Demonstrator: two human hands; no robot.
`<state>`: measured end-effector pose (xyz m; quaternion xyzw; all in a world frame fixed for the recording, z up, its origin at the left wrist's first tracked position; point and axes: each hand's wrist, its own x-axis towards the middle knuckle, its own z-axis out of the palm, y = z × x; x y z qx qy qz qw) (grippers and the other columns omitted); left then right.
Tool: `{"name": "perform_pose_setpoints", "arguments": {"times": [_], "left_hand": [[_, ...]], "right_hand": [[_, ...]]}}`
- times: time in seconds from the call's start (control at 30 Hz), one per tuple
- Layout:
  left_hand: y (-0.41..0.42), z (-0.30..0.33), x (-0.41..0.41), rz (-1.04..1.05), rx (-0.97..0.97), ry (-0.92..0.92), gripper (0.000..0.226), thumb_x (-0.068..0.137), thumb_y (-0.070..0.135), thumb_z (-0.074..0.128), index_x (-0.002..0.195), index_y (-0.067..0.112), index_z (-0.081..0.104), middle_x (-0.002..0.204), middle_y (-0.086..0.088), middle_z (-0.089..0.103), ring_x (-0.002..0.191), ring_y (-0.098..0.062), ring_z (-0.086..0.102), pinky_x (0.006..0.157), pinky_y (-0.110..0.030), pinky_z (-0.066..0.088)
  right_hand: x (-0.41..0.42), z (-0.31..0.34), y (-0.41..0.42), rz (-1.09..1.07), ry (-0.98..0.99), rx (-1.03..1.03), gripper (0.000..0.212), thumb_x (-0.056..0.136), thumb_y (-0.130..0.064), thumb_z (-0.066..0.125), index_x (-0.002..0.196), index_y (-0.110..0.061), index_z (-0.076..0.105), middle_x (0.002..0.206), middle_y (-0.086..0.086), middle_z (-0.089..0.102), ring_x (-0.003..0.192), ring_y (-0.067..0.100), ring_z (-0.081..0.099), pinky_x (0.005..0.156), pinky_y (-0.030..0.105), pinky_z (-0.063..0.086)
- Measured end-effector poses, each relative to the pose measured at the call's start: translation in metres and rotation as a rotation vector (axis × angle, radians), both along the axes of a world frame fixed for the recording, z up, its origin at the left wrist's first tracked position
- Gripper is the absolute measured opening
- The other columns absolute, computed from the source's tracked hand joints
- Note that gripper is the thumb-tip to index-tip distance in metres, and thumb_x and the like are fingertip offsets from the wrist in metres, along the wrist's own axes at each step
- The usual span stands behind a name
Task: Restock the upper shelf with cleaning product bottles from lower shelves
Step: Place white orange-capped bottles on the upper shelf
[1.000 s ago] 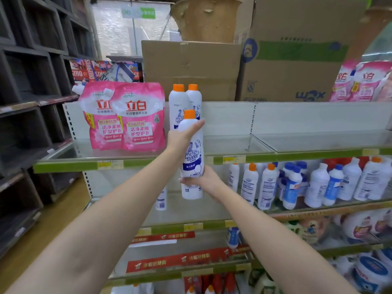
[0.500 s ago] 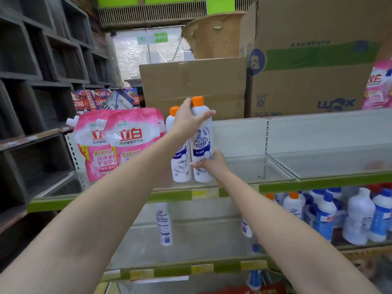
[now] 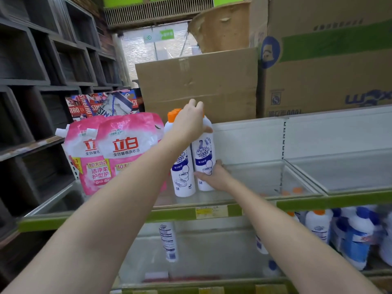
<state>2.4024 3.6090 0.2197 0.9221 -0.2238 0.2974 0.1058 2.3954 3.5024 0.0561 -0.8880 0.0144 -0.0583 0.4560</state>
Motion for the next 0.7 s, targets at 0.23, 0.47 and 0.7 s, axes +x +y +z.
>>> {"name": "perform_pose_setpoints", "arguments": {"times": [0.23, 0.47, 0.7], "left_hand": [[-0.006, 0.012, 0.017, 0.115, 0.148, 0.048, 0.044, 0.072, 0.034, 0.088, 0.088, 0.008, 0.056, 0.083, -0.006, 0.054, 0.071, -0.026, 0.053, 0.06, -0.033, 0.041], [-0.004, 0.003, 0.03, 0.14, 0.167, -0.018, 0.048, 0.073, 0.02, 0.088, 0.089, 0.011, 0.043, 0.072, 0.0, 0.043, 0.065, -0.023, 0.048, 0.045, -0.028, 0.024], [-0.011, 0.0, 0.03, 0.123, 0.13, -0.046, 0.06, 0.072, 0.017, 0.089, 0.093, 0.009, 0.033, 0.082, -0.007, 0.049, 0.07, -0.029, 0.051, 0.055, -0.035, 0.037]], "right_hand": [[0.023, 0.005, 0.002, 0.018, 0.102, -0.133, 0.084, 0.09, -0.053, 0.067, 0.14, 0.002, 0.027, 0.141, 0.017, 0.036, 0.131, 0.03, 0.042, 0.109, 0.037, 0.039], [0.04, -0.005, 0.01, -0.011, 0.071, -0.01, 0.071, 0.095, -0.039, 0.068, 0.135, 0.003, 0.028, 0.144, 0.02, 0.037, 0.132, 0.033, 0.043, 0.108, 0.037, 0.04], [0.037, -0.014, 0.013, -0.059, -0.019, 0.007, 0.061, 0.094, -0.033, 0.07, 0.13, 0.001, 0.034, 0.138, 0.022, 0.043, 0.126, 0.039, 0.049, 0.105, 0.044, 0.044]]}}
